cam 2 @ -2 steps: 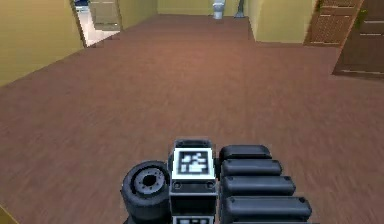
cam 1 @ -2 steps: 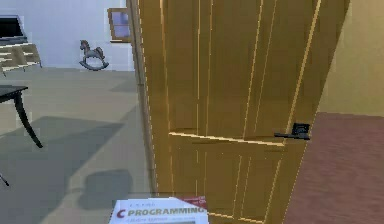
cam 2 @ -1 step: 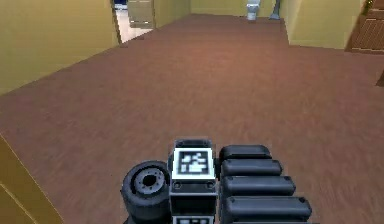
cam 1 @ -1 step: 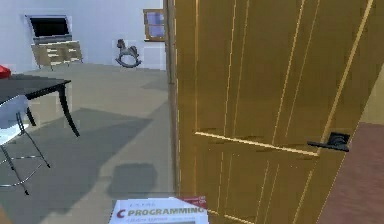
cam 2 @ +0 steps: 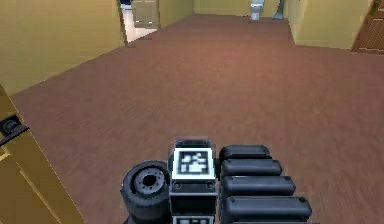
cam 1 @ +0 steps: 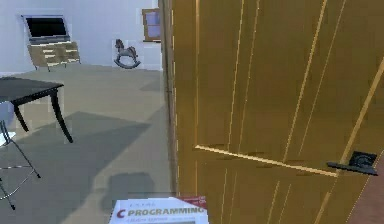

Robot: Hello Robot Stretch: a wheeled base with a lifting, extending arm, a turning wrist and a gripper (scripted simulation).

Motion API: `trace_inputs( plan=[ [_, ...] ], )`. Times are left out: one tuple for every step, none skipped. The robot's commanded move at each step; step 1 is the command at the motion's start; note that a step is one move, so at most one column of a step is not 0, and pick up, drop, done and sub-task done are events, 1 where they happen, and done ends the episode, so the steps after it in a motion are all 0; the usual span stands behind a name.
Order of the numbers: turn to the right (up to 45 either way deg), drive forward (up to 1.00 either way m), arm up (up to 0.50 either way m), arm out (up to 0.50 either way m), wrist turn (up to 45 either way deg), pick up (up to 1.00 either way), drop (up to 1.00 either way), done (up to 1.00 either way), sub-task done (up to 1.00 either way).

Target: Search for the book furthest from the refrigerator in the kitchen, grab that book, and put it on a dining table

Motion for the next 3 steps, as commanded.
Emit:
trace_inputs(
  plan=[
    [-9.0, 0.00, 0.00, 0.00, 0.0, 0.00, 0.00, 0.00, 0.00],
    [0.0, 0.50, 0.00, 0.00, 0.0, 0.00, 0.00, 0.00, 0.00],
    [-45.0, 0.00, 0.00, 0.00, 0.0, 0.00, 0.00, 0.00, 0.00]
  ],
)
